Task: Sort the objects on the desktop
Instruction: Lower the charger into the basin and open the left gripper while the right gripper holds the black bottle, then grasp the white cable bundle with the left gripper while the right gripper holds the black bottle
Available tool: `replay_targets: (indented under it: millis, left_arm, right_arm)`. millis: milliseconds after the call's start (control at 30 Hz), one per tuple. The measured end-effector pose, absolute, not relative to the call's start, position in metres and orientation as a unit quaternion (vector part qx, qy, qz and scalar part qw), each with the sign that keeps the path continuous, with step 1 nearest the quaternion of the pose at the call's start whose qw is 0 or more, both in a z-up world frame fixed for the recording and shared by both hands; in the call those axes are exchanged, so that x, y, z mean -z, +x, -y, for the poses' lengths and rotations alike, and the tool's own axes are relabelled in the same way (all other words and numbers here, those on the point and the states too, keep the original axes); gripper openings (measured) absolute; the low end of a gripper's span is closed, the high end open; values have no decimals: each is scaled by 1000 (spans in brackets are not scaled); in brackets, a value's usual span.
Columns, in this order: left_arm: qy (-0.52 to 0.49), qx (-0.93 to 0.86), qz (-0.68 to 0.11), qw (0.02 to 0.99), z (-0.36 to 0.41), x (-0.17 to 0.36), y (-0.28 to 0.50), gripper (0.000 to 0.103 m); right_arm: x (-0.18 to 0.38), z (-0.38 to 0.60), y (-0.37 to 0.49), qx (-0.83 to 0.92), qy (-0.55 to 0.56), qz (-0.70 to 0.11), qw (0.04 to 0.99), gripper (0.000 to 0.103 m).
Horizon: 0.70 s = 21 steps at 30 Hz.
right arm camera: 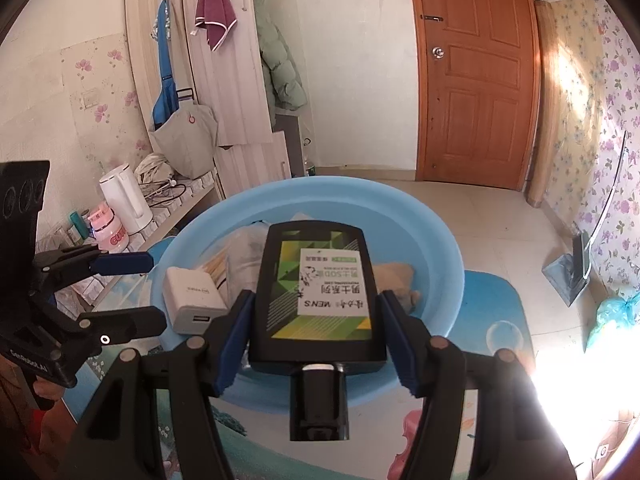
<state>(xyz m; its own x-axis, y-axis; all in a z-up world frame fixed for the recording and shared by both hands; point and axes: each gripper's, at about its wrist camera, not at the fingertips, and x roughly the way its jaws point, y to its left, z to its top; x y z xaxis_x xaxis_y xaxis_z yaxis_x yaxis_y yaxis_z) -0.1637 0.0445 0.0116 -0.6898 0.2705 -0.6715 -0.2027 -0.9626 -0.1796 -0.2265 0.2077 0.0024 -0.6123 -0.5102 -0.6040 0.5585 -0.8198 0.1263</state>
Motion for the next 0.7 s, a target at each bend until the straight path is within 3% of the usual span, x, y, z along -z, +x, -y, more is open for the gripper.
replay_targets:
  millis: [333, 600, 700]
  left_arm:
    - [-424, -898, 99, 63, 7, 38, -153, 83]
    - [-446, -889, 96, 46, 15, 62, -160, 83]
    - [-453, -886, 93, 45, 15, 68, -159, 83]
  right_arm:
    - [-1, -205, -229, 900, 323, -29, 291, 61]
    - [0, -205, -221, 902, 322, -44, 282, 62]
    - [-2, -204, -218, 907, 317, -47, 274, 70]
